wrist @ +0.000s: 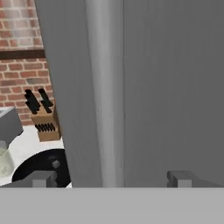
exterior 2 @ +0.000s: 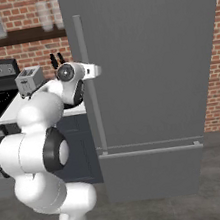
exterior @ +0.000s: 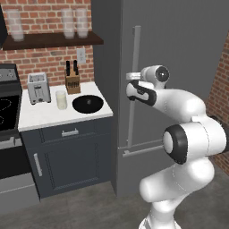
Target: Grab a lemon wedge from the fridge and one ice cube from the ice bowl, and put them in the glass of lemonade.
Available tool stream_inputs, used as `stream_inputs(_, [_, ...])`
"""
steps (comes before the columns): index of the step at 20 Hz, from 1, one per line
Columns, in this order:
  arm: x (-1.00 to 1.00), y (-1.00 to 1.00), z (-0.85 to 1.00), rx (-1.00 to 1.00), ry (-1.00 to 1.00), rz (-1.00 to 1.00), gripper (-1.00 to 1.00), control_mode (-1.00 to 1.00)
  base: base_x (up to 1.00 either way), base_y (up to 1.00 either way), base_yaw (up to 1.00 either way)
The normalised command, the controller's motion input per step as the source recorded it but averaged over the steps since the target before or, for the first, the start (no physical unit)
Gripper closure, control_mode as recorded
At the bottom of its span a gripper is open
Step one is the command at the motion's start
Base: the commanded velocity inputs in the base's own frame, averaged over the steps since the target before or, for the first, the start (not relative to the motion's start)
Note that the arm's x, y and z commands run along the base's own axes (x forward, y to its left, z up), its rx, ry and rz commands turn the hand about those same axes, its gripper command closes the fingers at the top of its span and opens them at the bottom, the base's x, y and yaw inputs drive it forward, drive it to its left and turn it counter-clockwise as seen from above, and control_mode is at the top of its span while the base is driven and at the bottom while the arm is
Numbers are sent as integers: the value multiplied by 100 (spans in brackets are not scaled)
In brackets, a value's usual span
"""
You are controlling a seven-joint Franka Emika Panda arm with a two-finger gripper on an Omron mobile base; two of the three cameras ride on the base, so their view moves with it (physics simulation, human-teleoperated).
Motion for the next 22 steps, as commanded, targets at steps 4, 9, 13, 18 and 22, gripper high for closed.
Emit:
stream_inputs(4, [50,0,0,0,0,0,-100,-100,0,0,0])
stream_inputs(9, [51,0,0,0,0,0,-100,-100,0,0,0])
stream_inputs(13, [49,0,0,0,0,0,-100,-100,0,0,0])
stream_inputs(18, [54,-2,0,0,0,0,-100,-100,0,0,0])
stream_inputs(22, [57,-4,-1,0,0,0,-100,-100,0,0,0])
